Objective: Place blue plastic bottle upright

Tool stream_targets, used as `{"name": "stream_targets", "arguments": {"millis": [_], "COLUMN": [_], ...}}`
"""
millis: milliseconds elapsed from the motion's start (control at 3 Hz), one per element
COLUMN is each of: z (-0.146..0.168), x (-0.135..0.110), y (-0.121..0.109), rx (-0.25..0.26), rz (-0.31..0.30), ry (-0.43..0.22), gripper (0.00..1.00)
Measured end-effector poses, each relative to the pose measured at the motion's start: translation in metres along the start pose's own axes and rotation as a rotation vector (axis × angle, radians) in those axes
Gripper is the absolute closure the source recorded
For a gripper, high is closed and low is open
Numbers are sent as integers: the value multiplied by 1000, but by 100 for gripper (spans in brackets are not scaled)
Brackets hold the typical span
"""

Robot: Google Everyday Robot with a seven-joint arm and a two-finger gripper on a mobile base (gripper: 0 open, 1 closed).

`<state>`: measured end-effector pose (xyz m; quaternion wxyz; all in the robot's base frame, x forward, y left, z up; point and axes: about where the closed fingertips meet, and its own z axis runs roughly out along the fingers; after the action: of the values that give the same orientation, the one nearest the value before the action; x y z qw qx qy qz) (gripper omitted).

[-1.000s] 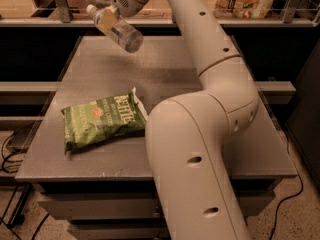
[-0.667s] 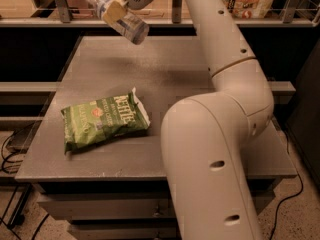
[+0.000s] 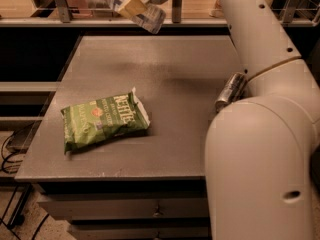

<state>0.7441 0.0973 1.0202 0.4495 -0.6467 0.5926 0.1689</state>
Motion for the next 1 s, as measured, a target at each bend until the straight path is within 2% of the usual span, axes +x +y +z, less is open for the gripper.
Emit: {"name": "stream_targets", "arguments": {"millis": [333, 1000], "z": [-47, -39], "x": [23, 31], "y": [32, 38], "rx": [70, 44], "rz": [-85, -85], "ry": [38, 52], "gripper": [100, 100]}}
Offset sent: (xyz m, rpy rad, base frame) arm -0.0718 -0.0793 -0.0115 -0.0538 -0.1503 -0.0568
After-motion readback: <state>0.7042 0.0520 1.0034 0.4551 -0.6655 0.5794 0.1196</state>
